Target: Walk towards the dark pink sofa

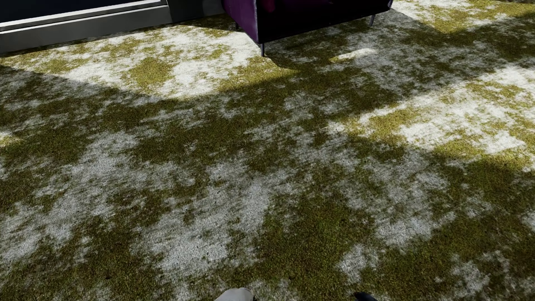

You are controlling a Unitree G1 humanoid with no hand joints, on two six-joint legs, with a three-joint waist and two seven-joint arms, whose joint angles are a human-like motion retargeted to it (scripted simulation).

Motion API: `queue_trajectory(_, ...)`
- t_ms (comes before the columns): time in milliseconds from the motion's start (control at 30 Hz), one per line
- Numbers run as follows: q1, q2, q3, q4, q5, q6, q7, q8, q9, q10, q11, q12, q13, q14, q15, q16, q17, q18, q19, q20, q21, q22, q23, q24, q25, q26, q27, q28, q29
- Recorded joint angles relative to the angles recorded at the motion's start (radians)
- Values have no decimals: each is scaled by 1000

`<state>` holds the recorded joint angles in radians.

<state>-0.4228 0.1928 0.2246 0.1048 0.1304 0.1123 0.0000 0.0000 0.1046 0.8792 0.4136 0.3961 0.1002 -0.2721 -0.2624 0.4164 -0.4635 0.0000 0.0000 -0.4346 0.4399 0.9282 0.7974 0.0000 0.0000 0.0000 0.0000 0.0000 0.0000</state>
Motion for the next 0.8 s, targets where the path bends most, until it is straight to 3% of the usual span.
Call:
queue_trajectory(67,-71,107,75,39,-11,4,0,0,-28,-368,-17,17,-90,49,-94,9,-20,0,0,21,-31,36,-65,0,0,0,0,0,0)
queue_trajectory(100,-107,156,103,58,-32,-3,0,0,-35,-405,-7,30,-115,27,-101,13,-25,0,0,37,-52,51,-95,0,0,0,0,0,0)
queue_trajectory(167,-143,238,161,62,-108,-28,0,0,-24,-237,88,52,-107,44,9,15,-9,0,0,41,-91,90,-140,0,0,0,0,0,0)
queue_trajectory(200,-172,208,164,45,-132,-53,0,0,-50,-124,216,58,-79,111,163,10,16,0,0,38,-103,121,-139,0,0,0,0,0,0)
queue_trajectory(233,-163,152,134,3,-155,-83,0,0,-52,-14,408,51,-45,134,367,4,48,0,0,14,-98,162,-111,0,0,0,0,0,0)
queue_trajectory(267,-71,74,94,-63,-165,-98,0,0,-16,5,647,39,-4,91,509,-2,57,0,0,26,-85,157,-100,0,0,0,0,0,0)
queue_trajectory(333,119,-156,-2,-116,-126,-92,0,0,11,-60,993,15,24,34,362,-28,89,0,0,39,27,89,-1,0,0,0,0,0,0)
queue_trajectory(367,220,-279,-65,-100,-70,-58,0,0,3,-130,1000,5,76,32,329,-47,118,0,0,62,-17,22,40,0,0,0,0,0,0)
queue_trajectory(400,332,-371,-134,-103,-47,-43,0,0,7,-209,896,-3,122,32,365,-54,122,0,0,83,16,-54,78,0,0,0,0,0,0)
queue_trajectory(467,517,-509,-256,-70,-19,-12,0,0,4,-325,471,-37,210,24,519,-53,116,0,0,98,83,-220,144,0,0,0,0,0,0)
queue_trajectory(500,575,-563,-301,-63,-37,-17,0,0,-3,-349,256,-78,243,6,469,-45,115,0,0,103,93,-295,173,0,0,0,0,0,0)
queue_trajectory(533,629,-591,-336,-62,-51,-25,0,0,-9,-366,88,-127,254,-27,213,-29,97,0,0,100,212,-345,209,0,0,0,0,0,0)
queue_trajectory(567,681,-625,-377,-49,-75,-31,0,0,-15,-360,54,-161,287,-65,-55,-20,88,0,0,119,246,-396,219,0,0,0,0,0,0)
queue_trajectory(600,724,-662,-419,-41,-110,-36,0,0,-13,-353,66,-190,314,-88,-130,-18,80,0,0,144,273,-423,228,0,0,0,0,0,0)
queue_trajectory(633,787,-689,-444,-18,-109,-25,0,0,0,-341,64,-195,333,-60,-33,-25,78,0,0,177,298,-438,254,0,0,0,0,0,0)
queue_trajectory(700,773,-749,-456,42,-53,11,0,0,-43,-193,159,-163,365,181,436,-46,87,0,0,215,280,-412,292,0,0,0,0,0,0)
queue_trajectory(733,736,-734,-420,81,10,48,0,0,-47,-33,238,-140,369,359,523,-62,89,0,0,205,294,-366,307,0,0,0,0,0,0)
queue_trajectory(767,679,-676,-376,88,58,69,0,0,-27,148,296,-125,354,456,502,-77,83,0,0,171,304,-297,304,0,0,0,0,0,0)
queue_trajectory(800,572,-589,-342,88,90,72,0,0,-8,346,290,-125,314,370,454,-85,78,0,0,130,335,-227,287,0,0,0,0,0,0)
